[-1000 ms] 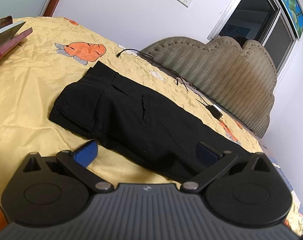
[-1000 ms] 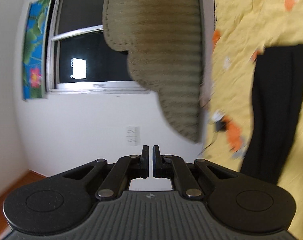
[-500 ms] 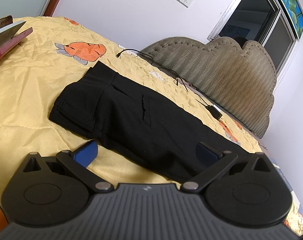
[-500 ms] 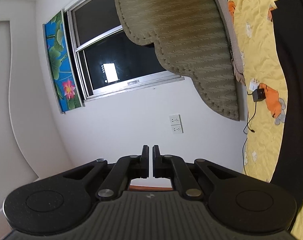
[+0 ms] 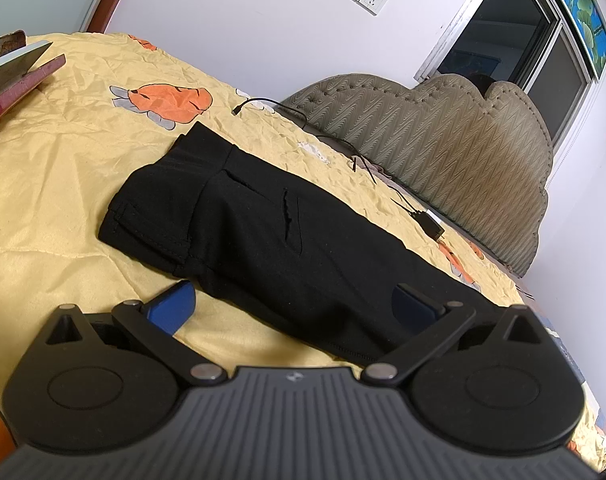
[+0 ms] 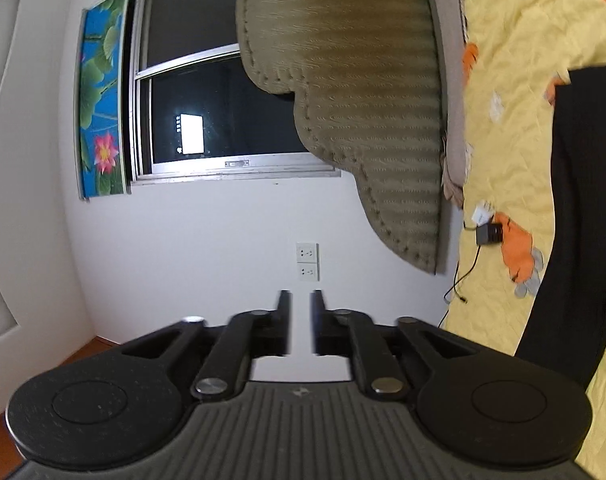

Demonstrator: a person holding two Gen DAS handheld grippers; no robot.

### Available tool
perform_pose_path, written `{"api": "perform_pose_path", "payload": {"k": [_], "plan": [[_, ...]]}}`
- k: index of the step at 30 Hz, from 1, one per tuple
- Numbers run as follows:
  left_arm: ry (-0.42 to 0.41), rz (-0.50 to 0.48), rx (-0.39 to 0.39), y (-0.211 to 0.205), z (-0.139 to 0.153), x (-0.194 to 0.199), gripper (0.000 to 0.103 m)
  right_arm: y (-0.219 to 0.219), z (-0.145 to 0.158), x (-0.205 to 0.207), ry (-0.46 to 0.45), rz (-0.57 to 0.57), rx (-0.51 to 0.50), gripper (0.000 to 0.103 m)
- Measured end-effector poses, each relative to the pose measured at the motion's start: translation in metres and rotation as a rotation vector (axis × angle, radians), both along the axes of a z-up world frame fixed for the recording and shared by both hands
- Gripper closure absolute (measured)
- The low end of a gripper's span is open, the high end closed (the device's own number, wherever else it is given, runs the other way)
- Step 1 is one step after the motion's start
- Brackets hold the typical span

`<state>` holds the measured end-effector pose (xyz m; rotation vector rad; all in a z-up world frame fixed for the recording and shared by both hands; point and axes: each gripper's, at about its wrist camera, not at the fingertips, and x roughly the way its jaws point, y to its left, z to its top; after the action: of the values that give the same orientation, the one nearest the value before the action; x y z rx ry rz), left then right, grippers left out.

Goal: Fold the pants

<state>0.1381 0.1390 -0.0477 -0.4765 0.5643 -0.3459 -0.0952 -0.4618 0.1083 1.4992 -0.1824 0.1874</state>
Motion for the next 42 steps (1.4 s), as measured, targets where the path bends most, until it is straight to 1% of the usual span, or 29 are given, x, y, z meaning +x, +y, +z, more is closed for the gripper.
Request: {"api": "perform_pose_path", "payload": {"k": [1, 2, 3, 4, 5, 7, 8, 10, 11, 12, 14, 16, 21, 23, 29, 32, 34, 35, 37, 39, 40, 41, 42], "plan": [[0.000, 0.000, 0.000, 0.000, 0.000, 0.000, 0.000, 0.000, 0.003, 0.003, 0.040, 0.021, -0.011, 0.017], [0.000, 0.000, 0.000, -0.001, 0.000, 0.000, 0.000, 0.000, 0.006, 0.006, 0.084, 0.041, -0.006, 0.000], [0.000, 0.000, 0.000, -0.001, 0.000, 0.000, 0.000, 0.002, 0.006, 0.005, 0.095, 0.027, 0.011, 0.000], [0.000, 0.000, 0.000, 0.000, 0.000, 0.000, 0.000, 0.005, 0.006, 0.004, 0.071, 0.023, 0.006, 0.000], [0.000, 0.000, -0.001, -0.001, 0.000, 0.000, 0.000, 0.006, 0.008, 0.004, 0.058, 0.021, -0.024, 0.000], [0.000, 0.000, 0.000, 0.000, 0.000, 0.000, 0.000, 0.009, 0.016, 0.003, 0.078, 0.012, -0.097, 0.000], [0.000, 0.000, 0.000, -0.001, 0.000, 0.000, 0.000, 0.010, 0.018, 0.002, 0.084, 0.018, -0.103, 0.004], [0.000, 0.000, -0.001, -0.001, 0.000, 0.000, 0.000, 0.012, 0.020, 0.001, 0.075, 0.018, -0.110, 0.029], [0.000, 0.000, -0.001, 0.000, 0.000, 0.000, 0.000, 0.013, 0.023, 0.000, 0.096, 0.012, -0.124, 0.061], [0.000, 0.000, -0.001, 0.000, 0.000, 0.000, 0.000, 0.015, 0.026, 0.000, 0.125, 0.005, -0.147, 0.085], [0.000, 0.000, -0.001, 0.000, 0.000, 0.000, 0.000, 0.019, 0.026, 0.001, 0.129, -0.007, -0.169, 0.096], [0.000, 0.000, -0.001, 0.001, 0.000, 0.000, 0.000, 0.022, 0.024, 0.001, 0.102, -0.001, -0.153, 0.098], [0.000, 0.000, -0.002, 0.000, 0.000, 0.000, 0.000, 0.026, 0.026, -0.006, 0.049, -0.064, -0.130, 0.101], [0.000, 0.000, -0.002, 0.000, 0.000, 0.000, 0.000, 0.025, 0.023, -0.008, 0.033, -0.066, -0.093, 0.101], [0.000, 0.001, -0.002, 0.000, 0.000, -0.001, 0.000, 0.029, 0.015, -0.011, -0.061, -0.040, 0.007, 0.102], [0.000, 0.001, -0.002, 0.000, 0.000, -0.001, 0.000, 0.034, 0.016, -0.010, -0.082, -0.021, 0.007, 0.102], [0.000, 0.001, -0.003, 0.001, 0.000, 0.000, 0.000, 0.035, 0.019, -0.008, -0.076, -0.011, -0.009, 0.102], [0.000, 0.001, -0.004, 0.002, 0.000, -0.001, 0.000, 0.035, 0.020, -0.007, -0.068, -0.009, -0.017, 0.102], [0.000, 0.001, -0.004, 0.002, 0.000, -0.001, 0.000, 0.034, 0.023, -0.008, -0.021, -0.039, -0.053, 0.102], [0.000, 0.001, -0.004, 0.002, 0.000, -0.001, 0.000, 0.027, 0.028, -0.004, 0.059, -0.043, -0.151, 0.102], [0.000, 0.001, -0.004, 0.002, 0.000, -0.001, 0.000, 0.021, 0.028, -0.001, 0.133, -0.054, -0.210, 0.102], [0.000, 0.001, -0.004, 0.001, 0.000, -0.001, 0.000, 0.014, 0.022, 0.000, 0.229, -0.087, -0.218, 0.100], [0.000, 0.001, -0.003, 0.001, 0.000, -0.001, 0.000, 0.006, 0.014, 0.002, 0.296, -0.103, -0.204, 0.099]]}}
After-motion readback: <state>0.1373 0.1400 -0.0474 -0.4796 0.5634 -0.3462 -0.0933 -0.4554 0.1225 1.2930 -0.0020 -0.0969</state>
